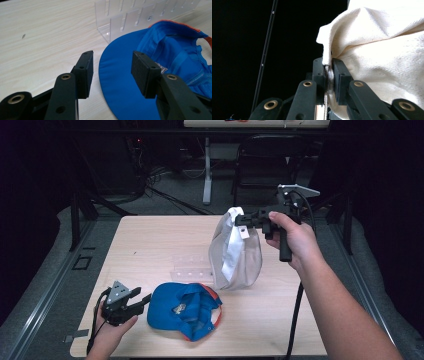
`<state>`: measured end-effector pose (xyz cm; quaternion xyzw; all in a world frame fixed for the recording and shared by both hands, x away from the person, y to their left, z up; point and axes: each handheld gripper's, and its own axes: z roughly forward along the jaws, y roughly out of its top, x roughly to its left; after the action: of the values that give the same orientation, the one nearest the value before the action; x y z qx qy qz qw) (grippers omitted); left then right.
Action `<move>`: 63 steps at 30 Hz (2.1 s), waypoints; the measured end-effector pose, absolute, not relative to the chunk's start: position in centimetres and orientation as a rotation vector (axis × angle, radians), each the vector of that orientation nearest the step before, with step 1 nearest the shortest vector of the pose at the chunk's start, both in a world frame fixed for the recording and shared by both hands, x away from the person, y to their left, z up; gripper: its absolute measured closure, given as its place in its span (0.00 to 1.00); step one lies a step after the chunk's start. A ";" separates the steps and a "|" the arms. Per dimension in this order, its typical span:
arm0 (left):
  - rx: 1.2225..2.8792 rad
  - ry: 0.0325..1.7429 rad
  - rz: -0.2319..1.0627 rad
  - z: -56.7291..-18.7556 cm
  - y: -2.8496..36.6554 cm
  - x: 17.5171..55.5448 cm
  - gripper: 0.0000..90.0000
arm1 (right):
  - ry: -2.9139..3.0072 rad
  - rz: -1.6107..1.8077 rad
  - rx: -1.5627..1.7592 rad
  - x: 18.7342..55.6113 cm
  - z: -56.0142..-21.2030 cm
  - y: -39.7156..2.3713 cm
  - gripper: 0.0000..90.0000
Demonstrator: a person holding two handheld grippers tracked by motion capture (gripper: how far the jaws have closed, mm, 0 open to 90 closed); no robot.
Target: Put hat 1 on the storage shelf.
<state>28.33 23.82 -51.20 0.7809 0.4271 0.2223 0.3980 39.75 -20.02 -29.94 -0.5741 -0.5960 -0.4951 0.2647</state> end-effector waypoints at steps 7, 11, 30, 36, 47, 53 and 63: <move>2.002 1.011 0.578 -48.8 22.0 29.3 0.60 | -1.607 -1.341 -1.548 40.9 -29.7 -18.3 0.91; 1.998 0.993 0.575 -48.0 21.2 29.9 0.61 | -1.604 -1.337 -1.544 41.5 -29.7 -17.5 0.91; 2.032 0.872 0.541 -45.5 15.8 31.6 0.58 | -1.577 -1.360 -1.576 43.7 -29.7 -15.9 0.91; 2.042 0.842 0.522 -45.2 14.0 32.0 0.52 | -1.563 -1.368 -1.591 44.2 -29.7 -15.3 0.91; 2.067 0.803 0.527 -45.4 11.2 32.7 0.51 | -1.560 -1.367 -1.586 44.8 -29.6 -14.3 0.91; 2.078 0.790 0.529 -45.7 9.8 33.1 0.49 | -1.567 -1.369 -1.579 44.8 -29.5 -13.9 0.91; 2.139 0.818 0.564 -46.2 9.5 33.9 0.73 | -1.568 -1.366 -1.573 44.7 -29.5 -13.5 0.91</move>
<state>33.89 9.50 -46.20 0.8383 0.3207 0.2212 0.3816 44.73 -13.49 -29.49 -0.5820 -0.5799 -0.5052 0.2640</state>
